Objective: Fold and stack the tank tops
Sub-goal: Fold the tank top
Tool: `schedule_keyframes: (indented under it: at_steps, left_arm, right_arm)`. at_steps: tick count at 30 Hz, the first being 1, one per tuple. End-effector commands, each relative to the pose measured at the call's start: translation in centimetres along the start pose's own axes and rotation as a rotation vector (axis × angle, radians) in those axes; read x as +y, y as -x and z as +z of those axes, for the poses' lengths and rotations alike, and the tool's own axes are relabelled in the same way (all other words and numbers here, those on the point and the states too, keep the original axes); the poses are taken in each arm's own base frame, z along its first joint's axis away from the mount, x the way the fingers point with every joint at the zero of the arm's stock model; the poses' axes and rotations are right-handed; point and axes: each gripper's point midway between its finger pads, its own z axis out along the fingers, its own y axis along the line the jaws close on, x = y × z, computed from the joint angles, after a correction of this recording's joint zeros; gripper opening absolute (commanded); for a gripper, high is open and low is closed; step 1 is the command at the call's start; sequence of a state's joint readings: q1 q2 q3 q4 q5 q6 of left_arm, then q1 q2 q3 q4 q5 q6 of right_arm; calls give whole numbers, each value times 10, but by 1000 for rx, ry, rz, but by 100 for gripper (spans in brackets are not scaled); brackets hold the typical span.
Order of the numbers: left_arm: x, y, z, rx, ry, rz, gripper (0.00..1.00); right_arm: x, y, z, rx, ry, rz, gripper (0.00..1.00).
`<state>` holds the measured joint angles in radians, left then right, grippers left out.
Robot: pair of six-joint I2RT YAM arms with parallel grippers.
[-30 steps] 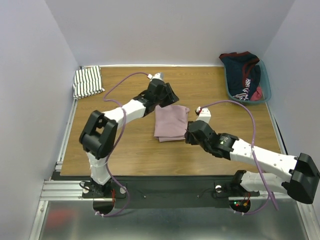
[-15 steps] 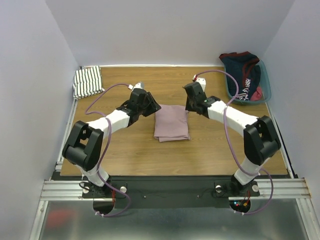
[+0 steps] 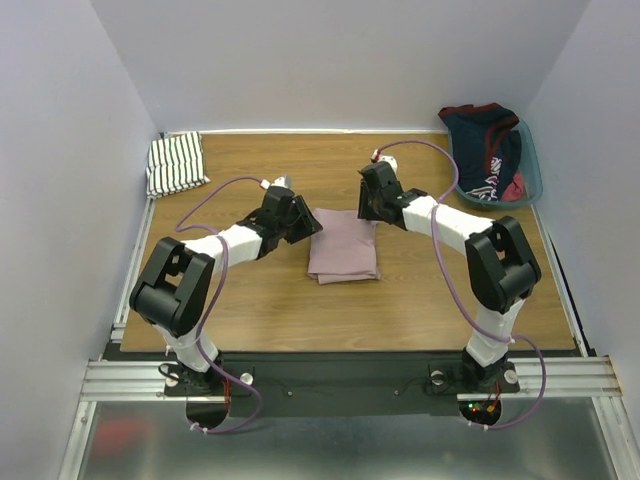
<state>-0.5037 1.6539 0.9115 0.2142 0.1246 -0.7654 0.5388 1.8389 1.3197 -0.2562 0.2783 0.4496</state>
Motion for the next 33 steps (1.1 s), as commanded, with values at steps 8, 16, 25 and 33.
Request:
schedule_keyframes:
  at_steps: [8,16,25,33]
  left_arm:
    - [18,-23,6,30,18,16,48]
    - [30,-35,5,49,43,23,49]
    - [19,-16,-3,27,16,100,56]
    - [-3,-10,-5,62,-85,158,61]
  right_arm:
    - [-37,-39,15,25,-136,51,17]
    - [-48,-53,16,42,-150,81,37]
    - [-46,-3,-30,-96,-118,99,57]
    - [-7,-17,-55,-64,25,97,47]
